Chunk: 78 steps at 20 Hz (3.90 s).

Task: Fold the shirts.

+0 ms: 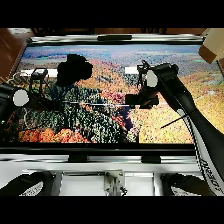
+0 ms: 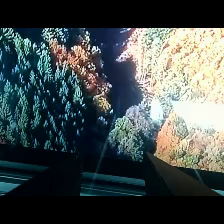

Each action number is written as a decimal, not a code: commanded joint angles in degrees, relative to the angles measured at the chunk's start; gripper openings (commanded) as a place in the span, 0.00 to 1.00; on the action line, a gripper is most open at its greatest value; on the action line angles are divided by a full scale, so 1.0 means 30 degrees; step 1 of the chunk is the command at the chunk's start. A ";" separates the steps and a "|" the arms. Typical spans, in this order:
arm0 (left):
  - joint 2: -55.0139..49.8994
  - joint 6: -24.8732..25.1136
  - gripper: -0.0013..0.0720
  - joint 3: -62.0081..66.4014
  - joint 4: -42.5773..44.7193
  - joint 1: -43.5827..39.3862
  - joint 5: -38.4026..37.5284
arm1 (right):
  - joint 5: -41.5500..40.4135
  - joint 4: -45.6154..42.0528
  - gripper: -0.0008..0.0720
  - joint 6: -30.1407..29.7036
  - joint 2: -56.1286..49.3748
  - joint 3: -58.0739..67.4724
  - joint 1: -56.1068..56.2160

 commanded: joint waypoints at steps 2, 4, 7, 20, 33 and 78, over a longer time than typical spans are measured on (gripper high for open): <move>-0.0007 0.0000 0.95 0.0007 0.0000 0.0015 0.0000 | 0.0000 0.0000 0.69 0.0007 -0.0015 0.0015 0.0015; -0.0007 0.0000 0.95 0.0007 0.0000 0.0015 0.0007 | 0.0000 0.0000 0.69 0.0007 -0.0015 0.0015 0.0015; -0.0007 0.0000 0.95 0.0007 0.0000 0.0015 0.0000 | 0.0000 0.0000 0.69 0.0007 -0.0015 0.0015 0.0015; -0.0124 -0.0080 0.95 0.0007 -0.0517 0.0015 0.3847 | -0.0036 0.0000 0.69 -0.0022 -0.0015 0.0015 0.0015; -0.7082 -0.1712 0.90 0.5916 -0.0714 0.1916 1.0324 | -0.1545 -0.1734 0.69 -0.2076 -0.0015 0.0015 0.0015; -0.1865 -0.5428 0.07 0.1129 -0.5020 -1.0542 0.6280 | 0.0226 -0.2798 0.69 -0.2273 1.1540 -0.5595 0.0015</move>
